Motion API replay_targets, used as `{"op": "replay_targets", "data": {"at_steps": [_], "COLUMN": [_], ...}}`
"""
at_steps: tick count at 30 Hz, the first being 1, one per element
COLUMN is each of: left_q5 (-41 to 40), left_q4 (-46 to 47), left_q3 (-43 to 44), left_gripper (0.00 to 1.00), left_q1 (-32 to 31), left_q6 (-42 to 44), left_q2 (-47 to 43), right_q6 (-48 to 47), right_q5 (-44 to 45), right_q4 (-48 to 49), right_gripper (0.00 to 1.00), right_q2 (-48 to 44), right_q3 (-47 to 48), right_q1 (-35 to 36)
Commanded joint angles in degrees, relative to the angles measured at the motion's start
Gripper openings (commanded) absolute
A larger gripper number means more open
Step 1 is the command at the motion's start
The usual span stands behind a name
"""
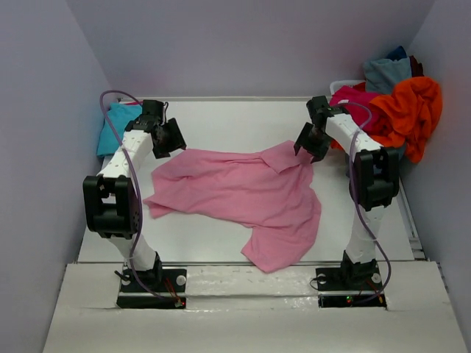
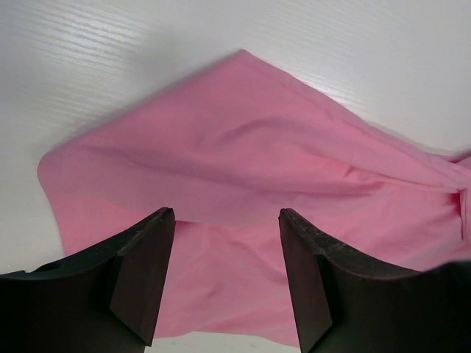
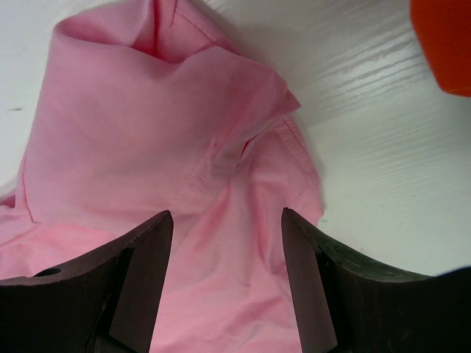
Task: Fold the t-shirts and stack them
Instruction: Pick up the flattened T-shirt from the center of the board.
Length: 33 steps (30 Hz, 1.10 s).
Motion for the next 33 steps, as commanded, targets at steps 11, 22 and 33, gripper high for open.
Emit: {"op": "replay_targets", "data": {"at_steps": [11, 22, 33], "left_q5": [0.7, 1.2, 1.3], "left_q4": [0.1, -0.5, -0.2], "left_q3": [2.1, 2.9, 2.3], "left_gripper": [0.69, 0.68, 0.67], "left_q1": [0.1, 0.1, 0.1], "left_q6": [1.1, 1.1, 1.1], "left_q2": [-0.7, -0.3, -0.3], "right_q6": [0.9, 0.3, -0.3], "right_q5": [5.3, 6.8, 8.1], "right_q4": [3.0, 5.2, 8.3], "right_gripper": [0.66, 0.65, 0.6], "right_q2": [-0.6, 2.1, 2.1], "right_q3": [-0.2, -0.5, -3.3], "right_q1": [-1.6, -2.1, -2.1]}}
